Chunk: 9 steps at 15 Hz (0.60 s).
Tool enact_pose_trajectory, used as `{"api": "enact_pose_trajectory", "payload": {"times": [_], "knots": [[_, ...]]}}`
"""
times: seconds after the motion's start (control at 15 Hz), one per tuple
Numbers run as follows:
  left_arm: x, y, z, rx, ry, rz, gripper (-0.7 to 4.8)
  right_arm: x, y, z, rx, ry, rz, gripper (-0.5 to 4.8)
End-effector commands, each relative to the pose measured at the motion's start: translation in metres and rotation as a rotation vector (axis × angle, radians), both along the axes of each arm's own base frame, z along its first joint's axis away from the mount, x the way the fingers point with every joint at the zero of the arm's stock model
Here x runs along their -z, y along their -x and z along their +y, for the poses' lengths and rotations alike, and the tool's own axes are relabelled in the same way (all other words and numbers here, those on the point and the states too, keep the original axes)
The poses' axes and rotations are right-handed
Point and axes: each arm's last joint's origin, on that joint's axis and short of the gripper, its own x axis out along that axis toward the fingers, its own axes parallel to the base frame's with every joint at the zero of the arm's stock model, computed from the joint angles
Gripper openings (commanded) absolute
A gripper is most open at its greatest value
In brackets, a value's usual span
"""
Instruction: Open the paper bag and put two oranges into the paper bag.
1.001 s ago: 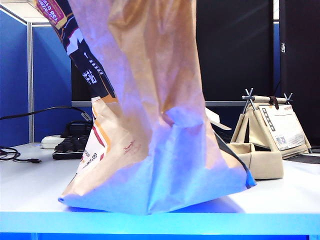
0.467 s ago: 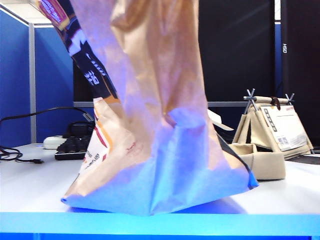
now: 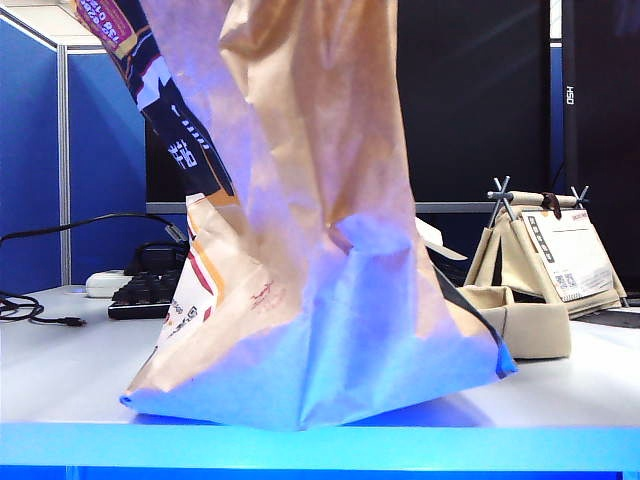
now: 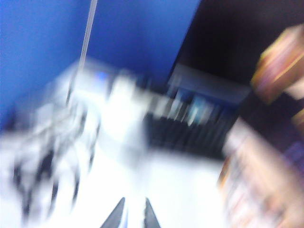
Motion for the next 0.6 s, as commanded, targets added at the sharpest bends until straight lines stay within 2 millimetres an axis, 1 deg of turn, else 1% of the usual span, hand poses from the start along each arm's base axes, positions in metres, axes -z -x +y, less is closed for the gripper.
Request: {"api": "enact_pose_trajectory", "payload": {"times": [0.07, 0.2, 0.33, 0.47, 0.6], "knots": [[0.035, -0.011, 0.002, 0.004, 0.059, 0.088, 0.48, 0.039, -0.016, 0.012, 0.024, -0.078, 0.065, -0.05], [0.048, -0.014, 0.003, -0.001, 0.108, 0.129, 0.49, 0.076, -0.022, 0.015, 0.052, -0.081, 0.168, -0.05], [0.05, -0.014, 0.001, 0.042, 0.122, 0.146, 0.53, 0.108, -0.02, 0.014, 0.099, -0.111, 0.286, -0.05], [0.051, -0.013, 0.0, 0.08, 0.15, 0.159, 0.52, 0.128, -0.014, 0.01, 0.146, -0.16, 0.366, -0.04], [0.053, -0.013, 0.0, 0.068, 0.243, 0.182, 0.52, 0.138, -0.009, 0.007, 0.16, -0.127, 0.424, -0.05]]}}
